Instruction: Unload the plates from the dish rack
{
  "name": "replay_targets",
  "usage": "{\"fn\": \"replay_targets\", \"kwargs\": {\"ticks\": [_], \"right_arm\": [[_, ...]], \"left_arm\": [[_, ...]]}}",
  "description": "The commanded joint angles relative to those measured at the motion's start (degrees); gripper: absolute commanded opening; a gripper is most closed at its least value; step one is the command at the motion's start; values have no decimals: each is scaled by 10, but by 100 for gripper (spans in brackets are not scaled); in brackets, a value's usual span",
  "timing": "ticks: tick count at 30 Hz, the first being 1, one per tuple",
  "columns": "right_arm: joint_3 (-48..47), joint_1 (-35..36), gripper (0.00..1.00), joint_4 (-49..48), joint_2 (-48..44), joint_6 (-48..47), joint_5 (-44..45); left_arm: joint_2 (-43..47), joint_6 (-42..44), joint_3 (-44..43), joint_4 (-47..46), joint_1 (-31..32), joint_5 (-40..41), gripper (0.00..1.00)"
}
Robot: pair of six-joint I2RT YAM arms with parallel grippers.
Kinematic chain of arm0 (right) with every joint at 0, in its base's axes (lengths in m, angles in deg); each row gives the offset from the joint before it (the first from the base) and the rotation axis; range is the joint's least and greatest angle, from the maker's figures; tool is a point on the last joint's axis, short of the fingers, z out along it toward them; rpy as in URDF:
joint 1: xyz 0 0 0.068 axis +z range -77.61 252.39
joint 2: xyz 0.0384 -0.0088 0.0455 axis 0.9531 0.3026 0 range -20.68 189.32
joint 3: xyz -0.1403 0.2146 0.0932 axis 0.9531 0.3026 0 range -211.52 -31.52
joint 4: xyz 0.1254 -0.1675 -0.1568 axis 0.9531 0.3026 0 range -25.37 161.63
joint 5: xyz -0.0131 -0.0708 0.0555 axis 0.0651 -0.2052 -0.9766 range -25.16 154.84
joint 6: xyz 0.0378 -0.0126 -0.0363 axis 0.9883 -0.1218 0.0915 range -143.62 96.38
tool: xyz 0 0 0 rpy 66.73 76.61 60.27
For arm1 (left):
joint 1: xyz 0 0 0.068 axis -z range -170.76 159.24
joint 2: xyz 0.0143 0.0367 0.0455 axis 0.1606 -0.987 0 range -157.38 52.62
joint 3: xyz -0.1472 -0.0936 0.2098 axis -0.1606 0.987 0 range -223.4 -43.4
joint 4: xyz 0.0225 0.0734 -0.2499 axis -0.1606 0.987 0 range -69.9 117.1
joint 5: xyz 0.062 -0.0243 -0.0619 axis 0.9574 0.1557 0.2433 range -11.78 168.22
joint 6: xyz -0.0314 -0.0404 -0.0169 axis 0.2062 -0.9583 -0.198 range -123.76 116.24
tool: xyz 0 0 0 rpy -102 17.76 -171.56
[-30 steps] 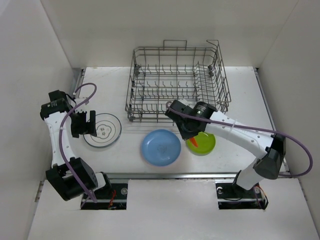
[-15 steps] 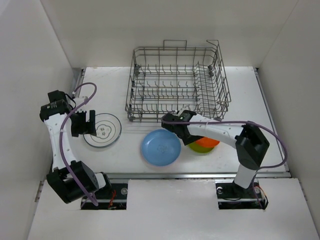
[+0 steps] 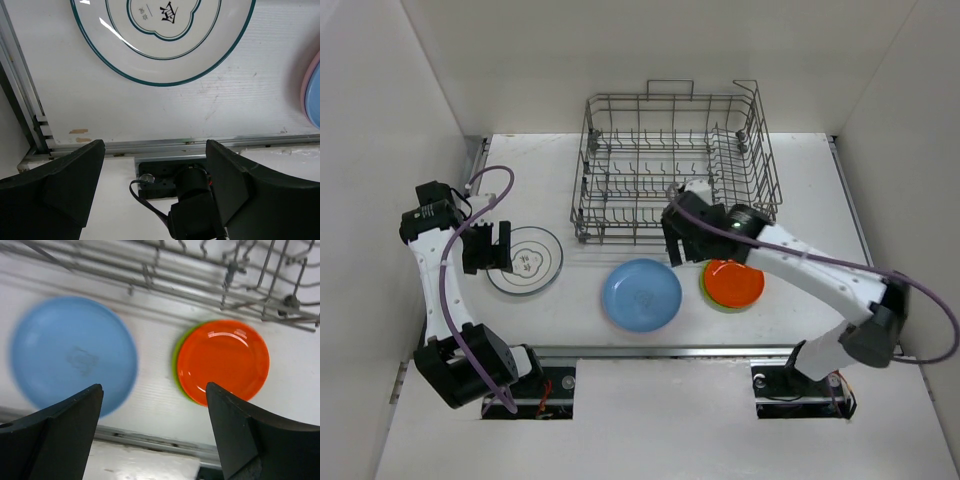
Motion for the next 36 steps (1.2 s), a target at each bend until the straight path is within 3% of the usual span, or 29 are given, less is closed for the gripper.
{"fn": "replay_targets", "kwargs": {"ticks": [1,8,11,13,14,17,20,22,24,29,36], "right_arm": [[-24,-22,90,-67,-86,-13,-42],[22,-127,90,-98,-171,11,-91],[-2,-170,91,-110,-211,16,-59],[-20,-177,93,-93,-232,35,25],[-26,-183,95,-85,-260,48,156],[-10,-183,100,-87,-318,86,386],[17,-183,100,-153,-398,42,491],[39,-183,100,-228,-446,-71,512],[67,-183,100,-312,-466,-117,530],[78,-183,100,-321,-465,-127,560],[78,-183,100,-307,-440,-127,539]], "left_arm": [[13,10,5,9,2,0,80],[19,10,10,9,2,0,80],[24,10,10,9,2,5,80],[30,10,10,-3,2,11,80],[38,1,10,-9,2,20,80],[55,-13,15,-28,2,46,80],[55,-34,15,-41,2,82,81],[55,-50,15,-51,-4,97,82],[55,-55,15,-59,-10,103,82],[55,-67,-3,-65,-16,95,83],[55,-67,-17,-60,-16,87,83]]}}
